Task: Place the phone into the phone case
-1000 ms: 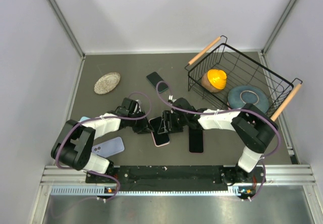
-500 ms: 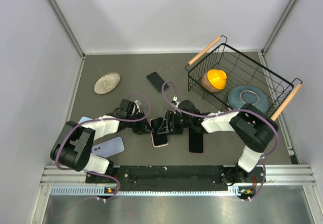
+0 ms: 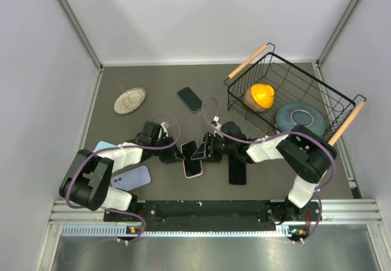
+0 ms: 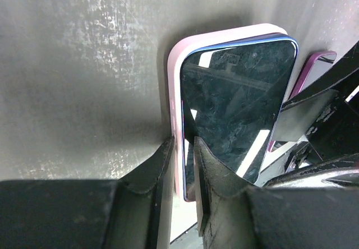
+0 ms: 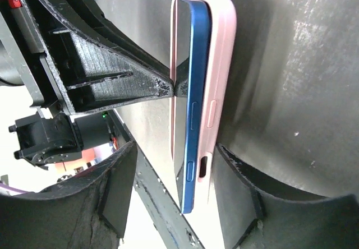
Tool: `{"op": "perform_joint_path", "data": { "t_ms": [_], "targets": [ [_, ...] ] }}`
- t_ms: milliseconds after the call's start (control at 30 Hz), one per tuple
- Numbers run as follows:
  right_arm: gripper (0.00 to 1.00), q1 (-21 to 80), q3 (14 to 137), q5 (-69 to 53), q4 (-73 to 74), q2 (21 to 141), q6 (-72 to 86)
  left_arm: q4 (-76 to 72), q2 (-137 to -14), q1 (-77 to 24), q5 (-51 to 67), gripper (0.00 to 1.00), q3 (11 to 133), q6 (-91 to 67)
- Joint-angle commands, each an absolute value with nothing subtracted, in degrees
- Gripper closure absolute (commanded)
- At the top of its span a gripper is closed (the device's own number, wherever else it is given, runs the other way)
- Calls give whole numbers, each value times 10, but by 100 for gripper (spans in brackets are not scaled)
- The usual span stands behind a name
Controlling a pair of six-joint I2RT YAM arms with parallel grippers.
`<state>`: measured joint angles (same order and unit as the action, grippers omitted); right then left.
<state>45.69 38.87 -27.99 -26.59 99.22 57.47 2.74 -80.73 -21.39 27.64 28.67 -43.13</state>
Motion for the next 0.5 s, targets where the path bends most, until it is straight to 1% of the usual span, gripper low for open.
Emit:
{"op": "perform_joint_path", "data": {
  "t_ms": [0,33,67,133,167,233,300,333,400,433,467],
  "targets": [
    [48,461,397,-325,-423,991,604,62,-812,-229,293,77,262,-424],
    [50,461,395,-330,-425,993,606,62,-812,-229,293,76,262,-425],
    [55,460,393,-331,-432,997,612,62,-812,-229,292,76,261,-424],
    [58,459,390,-337,-447,1000,616,62,-810,-229,290,74,260,-424],
    [62,458,390,-337,-448,1003,619,62,-809,-229,290,73,260,-425],
    [66,459,388,-338,-450,1002,618,62,-808,-229,290,73,260,-425],
    [73,459,388,-337,-450,1003,618,63,-808,-229,288,73,260,-424],
    [79,458,387,-337,-452,1003,617,62,-808,-229,288,72,260,-424],
    [87,458,385,-338,-455,1002,617,63,-807,-229,287,72,260,-424],
    [93,458,384,-341,-458,1002,617,64,-807,-229,287,72,259,-424],
    [96,458,385,-341,-458,1002,616,64,-806,-229,287,72,259,-422]
  ]
}}
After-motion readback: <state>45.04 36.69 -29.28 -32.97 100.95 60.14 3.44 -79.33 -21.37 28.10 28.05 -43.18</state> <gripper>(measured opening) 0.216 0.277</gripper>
